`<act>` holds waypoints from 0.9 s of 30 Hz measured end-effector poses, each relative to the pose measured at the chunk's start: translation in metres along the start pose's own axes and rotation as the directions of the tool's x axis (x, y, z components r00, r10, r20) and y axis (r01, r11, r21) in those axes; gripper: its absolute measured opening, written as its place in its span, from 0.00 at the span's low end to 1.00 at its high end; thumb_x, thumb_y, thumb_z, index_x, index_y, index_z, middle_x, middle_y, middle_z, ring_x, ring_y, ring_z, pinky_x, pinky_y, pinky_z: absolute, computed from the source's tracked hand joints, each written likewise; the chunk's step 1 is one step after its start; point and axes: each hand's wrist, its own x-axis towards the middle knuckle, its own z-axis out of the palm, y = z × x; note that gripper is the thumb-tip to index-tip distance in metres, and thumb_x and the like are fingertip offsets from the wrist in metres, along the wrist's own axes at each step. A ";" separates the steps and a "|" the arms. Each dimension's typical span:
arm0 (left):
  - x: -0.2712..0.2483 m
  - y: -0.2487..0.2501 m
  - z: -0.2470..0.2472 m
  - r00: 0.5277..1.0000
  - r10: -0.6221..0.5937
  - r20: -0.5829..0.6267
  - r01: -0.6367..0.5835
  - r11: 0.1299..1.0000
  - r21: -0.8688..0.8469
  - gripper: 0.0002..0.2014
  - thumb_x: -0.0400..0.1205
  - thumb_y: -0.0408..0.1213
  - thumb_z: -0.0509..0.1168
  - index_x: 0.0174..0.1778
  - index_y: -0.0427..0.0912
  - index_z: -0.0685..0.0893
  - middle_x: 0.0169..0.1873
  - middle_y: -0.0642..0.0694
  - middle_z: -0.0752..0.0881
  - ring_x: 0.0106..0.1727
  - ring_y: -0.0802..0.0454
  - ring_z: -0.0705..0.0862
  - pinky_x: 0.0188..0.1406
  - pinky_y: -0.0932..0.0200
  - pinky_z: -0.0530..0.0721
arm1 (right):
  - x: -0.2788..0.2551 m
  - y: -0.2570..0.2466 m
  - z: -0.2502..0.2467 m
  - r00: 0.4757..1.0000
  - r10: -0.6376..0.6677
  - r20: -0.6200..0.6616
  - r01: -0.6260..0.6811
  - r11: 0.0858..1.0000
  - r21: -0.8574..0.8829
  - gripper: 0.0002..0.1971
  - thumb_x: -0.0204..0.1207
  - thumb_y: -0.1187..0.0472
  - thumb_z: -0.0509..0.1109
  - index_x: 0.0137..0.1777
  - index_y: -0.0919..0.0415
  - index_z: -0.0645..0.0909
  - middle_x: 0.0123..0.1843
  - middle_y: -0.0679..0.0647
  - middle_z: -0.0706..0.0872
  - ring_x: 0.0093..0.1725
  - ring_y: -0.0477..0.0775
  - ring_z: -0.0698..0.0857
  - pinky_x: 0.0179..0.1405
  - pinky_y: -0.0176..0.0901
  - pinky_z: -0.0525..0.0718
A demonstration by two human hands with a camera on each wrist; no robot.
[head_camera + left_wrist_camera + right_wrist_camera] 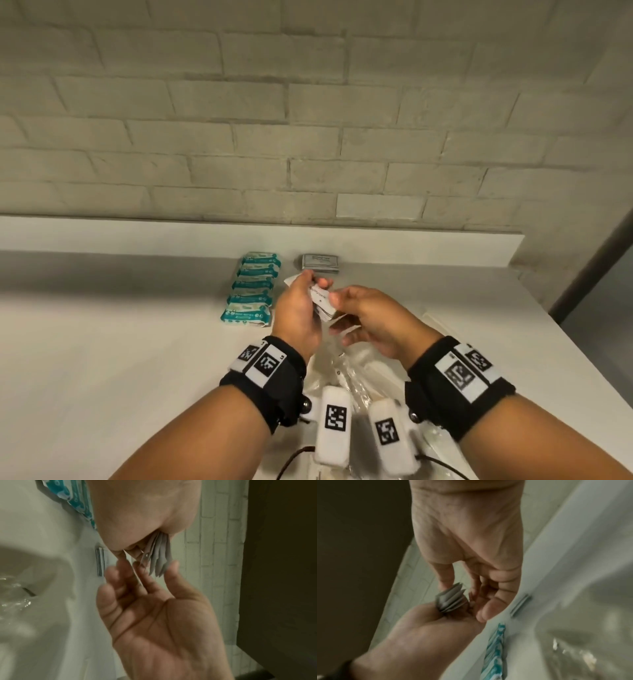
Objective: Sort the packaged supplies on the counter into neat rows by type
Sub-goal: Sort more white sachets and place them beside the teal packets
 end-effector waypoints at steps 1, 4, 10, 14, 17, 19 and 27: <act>0.004 -0.002 0.000 1.000 -0.016 -0.003 0.016 0.999 0.046 0.15 0.86 0.42 0.58 0.35 0.41 0.80 0.25 0.47 0.82 0.31 0.48 0.83 0.30 0.55 0.81 | 0.006 -0.001 0.001 0.999 0.024 0.022 -0.025 0.998 0.055 0.07 0.82 0.61 0.67 0.54 0.65 0.80 0.39 0.58 0.86 0.32 0.54 0.84 0.27 0.42 0.82; 0.023 -0.008 -0.007 1.000 -0.013 0.005 0.012 0.986 0.164 0.14 0.86 0.42 0.59 0.39 0.39 0.82 0.32 0.43 0.85 0.33 0.47 0.84 0.32 0.55 0.81 | 0.031 0.001 -0.002 0.998 0.066 0.008 -0.066 0.994 0.090 0.05 0.79 0.71 0.68 0.53 0.68 0.79 0.31 0.59 0.85 0.24 0.51 0.83 0.22 0.39 0.83; 0.074 -0.005 -0.047 0.993 0.114 0.040 -0.109 0.702 0.703 0.27 0.76 0.41 0.72 0.70 0.36 0.75 0.56 0.33 0.82 0.58 0.35 0.84 0.54 0.54 0.83 | 0.072 0.019 -0.038 0.972 0.232 -0.047 -0.237 0.939 -0.251 0.11 0.77 0.73 0.68 0.60 0.71 0.79 0.31 0.63 0.82 0.24 0.53 0.80 0.22 0.40 0.83; 0.084 0.001 -0.039 0.931 -0.180 0.319 -0.331 -0.042 0.943 0.25 0.73 0.45 0.75 0.66 0.48 0.80 0.63 0.51 0.81 0.64 0.49 0.80 0.64 0.53 0.79 | 0.095 0.027 -0.045 0.948 0.310 -0.067 -0.307 0.846 -0.436 0.10 0.78 0.73 0.68 0.56 0.63 0.76 0.32 0.60 0.81 0.24 0.51 0.79 0.25 0.42 0.83; 0.087 -0.002 -0.027 0.848 -0.340 0.407 -0.529 -0.472 0.705 0.09 0.72 0.45 0.71 0.42 0.45 0.81 0.47 0.43 0.86 0.49 0.42 0.86 0.41 0.58 0.78 | 0.106 0.027 -0.044 0.954 0.296 -0.044 -0.278 0.821 -0.499 0.11 0.78 0.71 0.69 0.58 0.62 0.77 0.35 0.59 0.81 0.26 0.52 0.81 0.30 0.44 0.86; 0.092 -0.002 -0.023 0.846 -0.357 0.397 -0.533 -0.536 0.654 0.07 0.72 0.45 0.69 0.37 0.47 0.79 0.44 0.43 0.86 0.44 0.41 0.86 0.37 0.59 0.78 | 0.109 0.026 -0.044 0.964 0.262 -0.044 -0.236 0.772 -0.590 0.12 0.78 0.68 0.70 0.60 0.62 0.79 0.36 0.58 0.81 0.27 0.52 0.81 0.33 0.46 0.86; 0.116 -0.003 -0.024 0.852 -0.326 0.409 -0.523 -0.523 0.673 0.14 0.71 0.45 0.73 0.49 0.42 0.87 0.46 0.42 0.85 0.41 0.45 0.82 0.38 0.59 0.74 | 0.119 0.027 -0.045 0.999 0.051 0.010 -0.004 0.260 -0.966 0.25 0.68 0.55 0.77 0.66 0.57 0.81 0.62 0.58 0.76 0.57 0.60 0.82 0.54 0.43 0.80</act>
